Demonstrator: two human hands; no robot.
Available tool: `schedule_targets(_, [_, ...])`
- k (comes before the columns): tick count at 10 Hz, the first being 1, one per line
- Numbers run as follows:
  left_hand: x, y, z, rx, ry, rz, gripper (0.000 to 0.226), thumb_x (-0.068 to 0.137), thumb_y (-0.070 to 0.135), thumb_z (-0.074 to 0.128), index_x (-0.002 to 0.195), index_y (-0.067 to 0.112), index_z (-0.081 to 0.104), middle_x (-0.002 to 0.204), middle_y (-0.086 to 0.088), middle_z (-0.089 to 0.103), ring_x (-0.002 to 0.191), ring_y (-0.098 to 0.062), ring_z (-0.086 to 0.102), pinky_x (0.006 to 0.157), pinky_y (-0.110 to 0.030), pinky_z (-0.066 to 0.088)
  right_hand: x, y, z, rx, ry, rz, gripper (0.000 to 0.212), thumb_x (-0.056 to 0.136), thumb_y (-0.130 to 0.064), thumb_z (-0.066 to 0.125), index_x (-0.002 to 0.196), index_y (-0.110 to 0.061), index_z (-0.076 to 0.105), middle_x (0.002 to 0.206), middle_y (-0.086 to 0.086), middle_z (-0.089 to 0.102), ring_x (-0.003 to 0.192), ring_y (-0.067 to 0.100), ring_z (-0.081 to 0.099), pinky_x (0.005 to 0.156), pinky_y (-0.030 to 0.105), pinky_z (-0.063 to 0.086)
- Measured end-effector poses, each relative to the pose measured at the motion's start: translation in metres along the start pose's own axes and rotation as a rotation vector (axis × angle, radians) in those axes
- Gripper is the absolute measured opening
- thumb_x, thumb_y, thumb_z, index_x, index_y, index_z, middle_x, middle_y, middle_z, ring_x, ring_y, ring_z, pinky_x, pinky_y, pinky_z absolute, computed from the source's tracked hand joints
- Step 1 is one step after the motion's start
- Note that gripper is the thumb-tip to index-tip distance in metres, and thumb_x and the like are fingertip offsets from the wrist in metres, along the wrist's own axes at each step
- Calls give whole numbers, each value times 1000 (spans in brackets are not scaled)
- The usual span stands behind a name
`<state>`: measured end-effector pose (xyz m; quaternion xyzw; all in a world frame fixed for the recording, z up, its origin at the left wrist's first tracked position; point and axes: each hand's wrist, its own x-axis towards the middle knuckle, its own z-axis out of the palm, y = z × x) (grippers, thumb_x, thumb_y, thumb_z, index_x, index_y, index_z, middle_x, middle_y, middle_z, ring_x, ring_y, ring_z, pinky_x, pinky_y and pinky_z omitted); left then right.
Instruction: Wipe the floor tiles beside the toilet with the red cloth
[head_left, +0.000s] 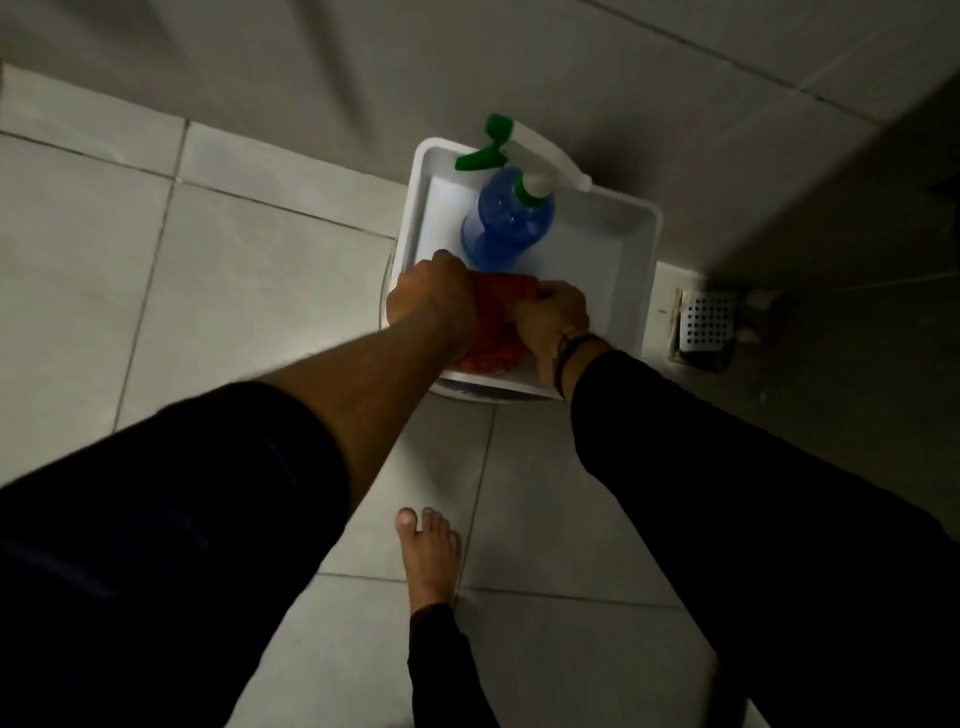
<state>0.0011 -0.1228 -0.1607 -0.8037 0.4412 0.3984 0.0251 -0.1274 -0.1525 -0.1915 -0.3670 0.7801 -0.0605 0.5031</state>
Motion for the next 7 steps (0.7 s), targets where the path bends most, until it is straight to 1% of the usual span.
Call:
schedule_targets(1, [-5, 2, 4, 16, 67, 39, 50, 98, 32, 65, 141, 10, 51, 132, -15, 64, 106, -32, 67, 86, -42, 54, 3, -1, 4, -62, 94, -2, 52, 87, -13, 84, 136, -10, 68, 135, 14, 75, 120, 35, 73, 105, 46, 63])
schedule_targets(2, [-15, 6, 8, 55, 67, 79, 65, 95, 34, 72, 148, 13, 42, 141, -14, 57, 126, -36, 65, 100, -46, 55, 14, -5, 4, -75, 113, 85, 61, 82, -14, 89, 138, -7, 67, 135, 16, 75, 118, 34, 74, 99, 43, 64])
schedule_targets(3, [-20, 10, 6, 39, 59, 66, 67, 95, 33, 72, 150, 13, 39, 144, -14, 54, 129, -35, 64, 100, -46, 54, 16, -4, -2, -59, 51, 153, 71, 78, -17, 97, 140, -4, 67, 136, 17, 76, 120, 34, 75, 101, 40, 62])
schedule_targets(4, [-37, 15, -1, -9, 75, 59, 69, 97, 33, 71, 154, 13, 37, 148, -13, 52, 132, -34, 62, 102, -44, 53, 8, 3, -6, -55, -7, 123, 82, 76, -25, 100, 146, -3, 63, 145, 19, 71, 130, 36, 70, 114, 47, 57])
schedule_targets(5, [-50, 14, -12, -9, 103, 72, 70, 96, 34, 71, 154, 13, 37, 149, -13, 52, 133, -34, 61, 104, -46, 53, -6, -2, -8, -160, 75, 8, 77, 78, -31, 97, 143, -5, 63, 142, 18, 73, 128, 37, 70, 112, 46, 58])
schedule_targets(6, [-94, -9, -36, 31, 174, 116, 61, 97, 31, 69, 149, 15, 43, 145, -12, 57, 126, -33, 65, 100, -47, 58, -58, -6, -14, -186, 135, -100, 67, 82, -30, 92, 138, -7, 65, 138, 17, 75, 127, 37, 70, 112, 45, 58])
schedule_targets(7, [-131, -39, -58, 0, 233, 123, 58, 98, 31, 66, 150, 17, 44, 145, -11, 58, 125, -32, 63, 100, -45, 57, -107, -13, -17, -154, 139, -140, 61, 82, -25, 91, 135, -5, 67, 132, 16, 77, 124, 36, 72, 109, 43, 59])
